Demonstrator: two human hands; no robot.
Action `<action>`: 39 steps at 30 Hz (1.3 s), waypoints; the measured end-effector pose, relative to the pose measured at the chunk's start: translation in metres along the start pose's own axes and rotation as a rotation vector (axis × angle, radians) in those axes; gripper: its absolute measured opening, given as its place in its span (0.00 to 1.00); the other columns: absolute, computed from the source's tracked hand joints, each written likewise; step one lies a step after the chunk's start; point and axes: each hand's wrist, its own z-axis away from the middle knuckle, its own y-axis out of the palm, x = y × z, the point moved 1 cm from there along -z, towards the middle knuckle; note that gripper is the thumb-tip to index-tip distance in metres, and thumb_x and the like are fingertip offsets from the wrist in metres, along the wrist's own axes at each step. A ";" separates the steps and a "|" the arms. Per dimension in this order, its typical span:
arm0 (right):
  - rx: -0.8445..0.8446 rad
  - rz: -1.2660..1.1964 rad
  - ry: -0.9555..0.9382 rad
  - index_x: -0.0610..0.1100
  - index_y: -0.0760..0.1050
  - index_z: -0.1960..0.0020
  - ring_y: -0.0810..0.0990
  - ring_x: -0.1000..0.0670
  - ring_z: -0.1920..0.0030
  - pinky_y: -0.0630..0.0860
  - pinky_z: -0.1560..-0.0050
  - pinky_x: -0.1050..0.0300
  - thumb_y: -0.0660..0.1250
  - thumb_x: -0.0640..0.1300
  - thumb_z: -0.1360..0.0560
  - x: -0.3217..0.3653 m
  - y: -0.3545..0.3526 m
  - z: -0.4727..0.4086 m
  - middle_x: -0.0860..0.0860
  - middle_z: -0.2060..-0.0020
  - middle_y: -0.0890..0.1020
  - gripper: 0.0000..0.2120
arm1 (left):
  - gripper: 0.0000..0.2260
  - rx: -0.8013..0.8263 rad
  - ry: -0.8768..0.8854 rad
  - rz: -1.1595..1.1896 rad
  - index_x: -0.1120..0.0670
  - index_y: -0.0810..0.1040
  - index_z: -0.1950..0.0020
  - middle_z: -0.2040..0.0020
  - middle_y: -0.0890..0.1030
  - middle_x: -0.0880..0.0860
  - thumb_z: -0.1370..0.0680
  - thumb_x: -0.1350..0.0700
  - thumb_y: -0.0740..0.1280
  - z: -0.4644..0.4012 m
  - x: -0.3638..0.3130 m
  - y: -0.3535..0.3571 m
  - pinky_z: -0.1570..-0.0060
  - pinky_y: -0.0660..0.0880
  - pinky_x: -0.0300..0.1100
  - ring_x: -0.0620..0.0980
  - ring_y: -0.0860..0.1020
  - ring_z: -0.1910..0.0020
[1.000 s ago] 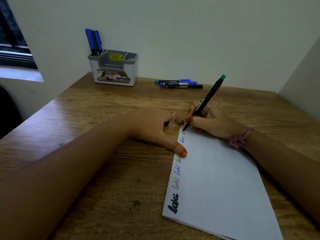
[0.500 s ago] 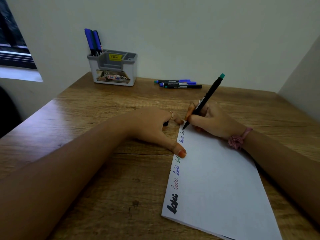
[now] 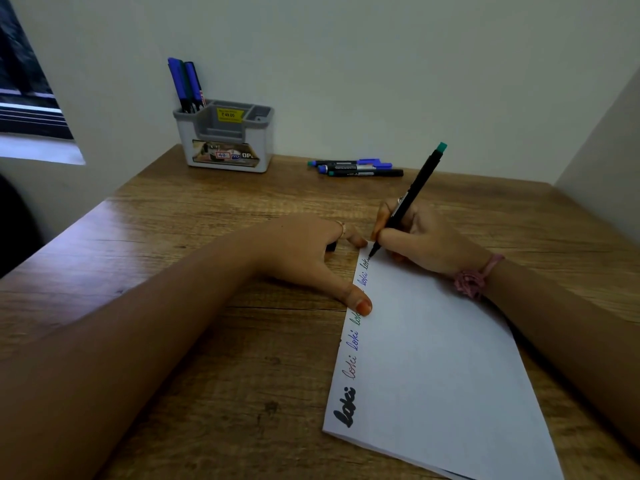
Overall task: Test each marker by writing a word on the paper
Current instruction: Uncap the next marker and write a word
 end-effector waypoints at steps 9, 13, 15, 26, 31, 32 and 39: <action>-0.010 0.009 -0.009 0.46 0.72 0.63 0.74 0.49 0.64 0.72 0.68 0.64 0.63 0.41 0.33 -0.003 0.001 -0.001 0.41 0.63 0.78 0.01 | 0.34 -0.018 -0.043 0.009 0.47 0.67 0.40 0.49 0.76 0.49 0.40 0.32 0.69 0.001 -0.002 0.001 0.52 0.74 0.41 0.46 0.73 0.53; 0.013 0.020 -0.015 0.44 0.73 0.63 0.74 0.57 0.69 0.72 0.69 0.67 0.63 0.41 0.32 -0.002 0.000 -0.001 0.47 0.67 0.77 0.02 | 0.47 -0.031 -0.028 0.101 0.43 0.54 0.27 0.33 0.70 0.48 0.41 0.34 0.72 0.001 0.001 0.002 0.44 0.70 0.40 0.44 0.71 0.42; 0.010 -0.001 -0.005 0.45 0.73 0.63 0.73 0.59 0.71 0.72 0.70 0.67 0.64 0.40 0.31 -0.001 0.000 0.000 0.50 0.68 0.77 0.03 | 0.50 -0.037 -0.031 0.149 0.43 0.51 0.26 0.29 0.66 0.49 0.40 0.36 0.74 0.000 0.002 0.003 0.41 0.68 0.40 0.46 0.68 0.36; -0.073 -0.353 -0.025 0.37 0.74 0.59 0.76 0.53 0.72 0.70 0.72 0.64 0.56 0.40 0.31 0.019 0.001 0.004 0.49 0.73 0.78 0.10 | 0.50 -0.094 0.040 0.317 0.40 0.47 0.28 0.31 0.66 0.45 0.39 0.44 0.78 0.003 0.001 0.006 0.51 0.65 0.30 0.42 0.69 0.39; -0.098 -0.327 -0.089 0.40 0.70 0.61 0.77 0.53 0.73 0.71 0.73 0.64 0.61 0.39 0.31 0.019 0.004 0.006 0.48 0.74 0.79 0.02 | 0.51 -0.106 0.038 0.337 0.41 0.46 0.28 0.27 0.63 0.50 0.39 0.44 0.78 0.003 0.003 0.007 0.49 0.65 0.29 0.43 0.67 0.37; -0.092 -0.307 -0.098 0.40 0.69 0.60 0.78 0.53 0.73 0.71 0.73 0.63 0.62 0.40 0.31 0.021 0.004 0.006 0.48 0.73 0.79 0.03 | 0.51 -0.108 0.041 0.341 0.41 0.46 0.28 0.27 0.62 0.49 0.39 0.44 0.78 0.003 0.004 0.007 0.48 0.65 0.29 0.44 0.67 0.36; -0.067 -0.086 -0.168 0.38 0.76 0.55 0.84 0.52 0.63 0.78 0.63 0.62 0.71 0.38 0.30 0.023 0.002 0.011 0.49 0.63 0.85 0.06 | 0.43 -0.205 0.106 0.397 0.41 0.51 0.28 0.30 0.67 0.45 0.35 0.36 0.72 0.002 0.004 0.008 0.42 0.69 0.36 0.44 0.70 0.35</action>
